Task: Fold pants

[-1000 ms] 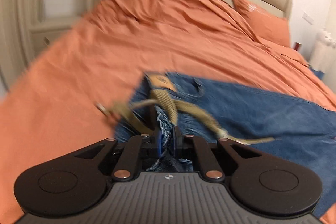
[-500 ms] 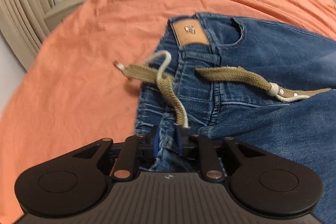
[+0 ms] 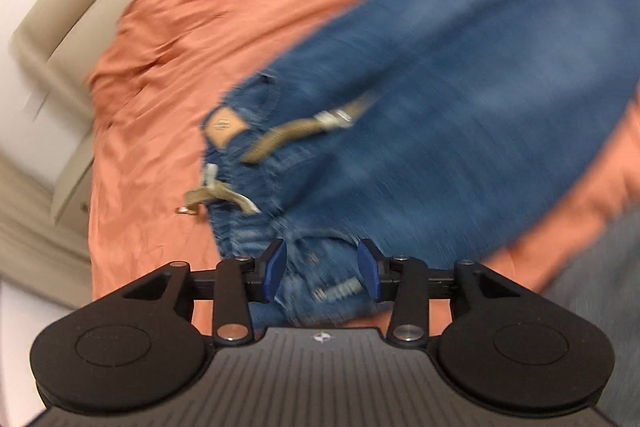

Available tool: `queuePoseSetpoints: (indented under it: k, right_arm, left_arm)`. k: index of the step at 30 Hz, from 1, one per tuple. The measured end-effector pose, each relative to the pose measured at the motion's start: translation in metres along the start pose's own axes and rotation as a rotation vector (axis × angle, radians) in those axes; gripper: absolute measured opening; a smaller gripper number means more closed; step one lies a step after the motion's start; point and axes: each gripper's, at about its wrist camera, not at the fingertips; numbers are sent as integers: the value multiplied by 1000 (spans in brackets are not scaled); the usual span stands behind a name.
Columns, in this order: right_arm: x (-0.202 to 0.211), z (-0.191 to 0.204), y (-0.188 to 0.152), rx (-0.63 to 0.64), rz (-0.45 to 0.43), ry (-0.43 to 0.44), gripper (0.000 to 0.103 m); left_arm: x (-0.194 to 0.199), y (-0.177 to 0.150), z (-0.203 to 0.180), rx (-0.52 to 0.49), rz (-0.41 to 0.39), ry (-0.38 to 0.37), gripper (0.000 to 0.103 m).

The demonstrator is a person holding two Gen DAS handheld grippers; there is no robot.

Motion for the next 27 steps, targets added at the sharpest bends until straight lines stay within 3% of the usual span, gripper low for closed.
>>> queuePoseSetpoints:
  k: [3,7,10,13,15,19,21,26,27]
  right_arm:
    - [10,4,-3,61,-2,9,81]
    - [24,-2,-5,92,3,36,77]
    - [35,-10,-7,158,9,35,74]
    - [42,-21,-7,256,58,13,61]
    - [45,-31,-8,308,111,2,57]
    - [43,-46,-12,416,190,0,54]
    - [35,-51,-18,482,240,-14,44]
    - [6,-65,-39,695,331,-94,41]
    - [1,-69,-43,724,337,-110,36]
  left_arm:
    - [-10,-12,-31,-187,53,1,57]
    - [-33,-21,-60,-386,86,43,57]
    - [-45,-24,-71,-450,57,87,58]
    - [-55,-24,-81,-488,41,101,57]
    - [-57,-24,-84,-501,34,110,42]
    - [-55,-21,-72,-381,15,117,20]
    - [-47,-17,-63,-298,1,135,17]
    - [-38,-6,-44,-57,9,157,15]
    - [-37,-4,-42,-21,13,161,15]
Point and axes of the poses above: each gripper's, at about its wrist camera, not at the fingertips, and x roughly against the way its jaws point, z to its left, y to its top, and after that the axes turned 10 degrees about y, right-handed
